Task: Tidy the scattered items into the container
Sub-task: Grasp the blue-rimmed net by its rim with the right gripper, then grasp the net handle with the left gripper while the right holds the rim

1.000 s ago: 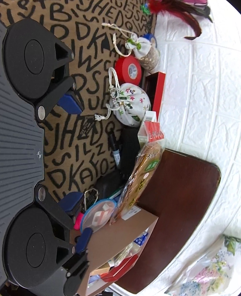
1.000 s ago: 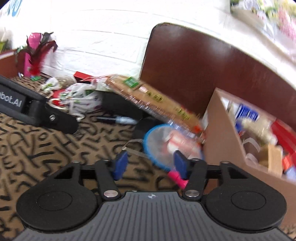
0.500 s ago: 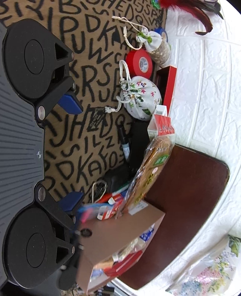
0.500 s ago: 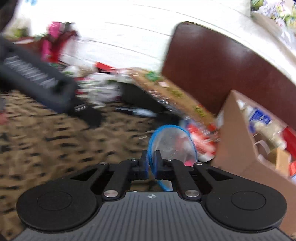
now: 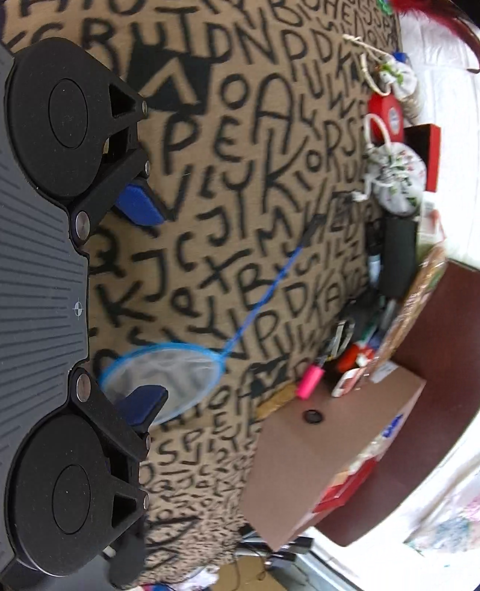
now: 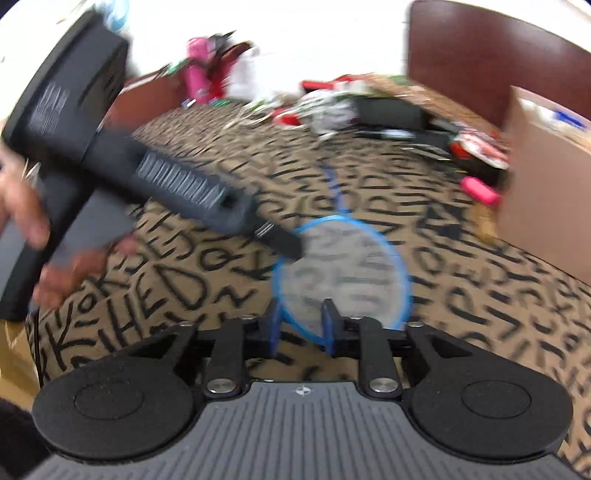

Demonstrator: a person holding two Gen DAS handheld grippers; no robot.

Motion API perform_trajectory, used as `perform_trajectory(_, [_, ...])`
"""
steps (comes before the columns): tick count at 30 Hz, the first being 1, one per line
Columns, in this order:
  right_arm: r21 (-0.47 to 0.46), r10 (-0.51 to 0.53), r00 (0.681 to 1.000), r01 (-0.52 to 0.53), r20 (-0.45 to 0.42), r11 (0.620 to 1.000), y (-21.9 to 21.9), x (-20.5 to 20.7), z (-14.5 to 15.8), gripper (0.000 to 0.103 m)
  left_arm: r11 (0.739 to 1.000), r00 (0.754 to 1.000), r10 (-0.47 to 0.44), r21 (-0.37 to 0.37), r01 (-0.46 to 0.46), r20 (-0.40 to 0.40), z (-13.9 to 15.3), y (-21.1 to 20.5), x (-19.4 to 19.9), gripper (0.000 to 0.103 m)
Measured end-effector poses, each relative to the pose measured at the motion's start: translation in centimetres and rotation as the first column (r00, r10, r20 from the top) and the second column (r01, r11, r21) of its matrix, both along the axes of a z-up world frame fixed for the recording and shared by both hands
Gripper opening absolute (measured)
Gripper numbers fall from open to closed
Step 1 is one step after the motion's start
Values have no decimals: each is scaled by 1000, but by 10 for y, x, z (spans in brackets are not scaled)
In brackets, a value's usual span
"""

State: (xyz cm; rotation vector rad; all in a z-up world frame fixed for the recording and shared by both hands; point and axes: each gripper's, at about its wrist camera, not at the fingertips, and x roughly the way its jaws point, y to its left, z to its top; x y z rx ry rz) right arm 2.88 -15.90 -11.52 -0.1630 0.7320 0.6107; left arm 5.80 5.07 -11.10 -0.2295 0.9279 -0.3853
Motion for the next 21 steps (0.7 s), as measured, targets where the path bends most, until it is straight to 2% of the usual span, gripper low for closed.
perform_trajectory(1, [12, -30, 1000, 30, 1, 999, -6, 2, 2, 42, 1000, 1000, -4, -3, 4, 6, 1, -1, -2, 96])
perform_trajectory(5, [28, -141, 990, 140, 4, 990, -25, 15, 4, 44, 1000, 1000, -15, -17, 15, 5, 2, -10, 6, 90])
perform_trajectory(12, [32, -142, 990, 143, -22, 989, -32, 27, -9, 45, 997, 1000, -4, -72, 3, -24, 2, -28, 38, 86])
perform_trajectory(14, [48, -131, 991, 133, -38, 990, -32, 28, -11, 52, 997, 999, 3, -77, -5, -32, 1, -33, 49, 86])
perform_trajectory(15, [52, -126, 991, 128, -38, 990, -31, 28, -12, 61, 998, 999, 5, -70, -7, -32, 1, -36, 54, 85])
perform_trajectory(16, [52, -121, 992, 122, -33, 991, -31, 26, -12, 66, 998, 1000, 3, -62, -5, -28, 0, -39, 59, 84])
perform_trajectory(18, [49, -105, 994, 107, -31, 993, -29, 24, -12, 70, 999, 1000, -5, -43, 4, -16, 1, -44, 65, 81])
perform_trajectory(19, [47, -98, 995, 100, -35, 994, -28, 25, -13, 73, 999, 1000, -12, -35, 11, -14, 1, -47, 68, 73])
perform_trajectory(21, [44, -95, 995, 97, -41, 994, -25, 27, -16, 77, 999, 999, -28, -23, 28, -24, 0, -52, 71, 47])
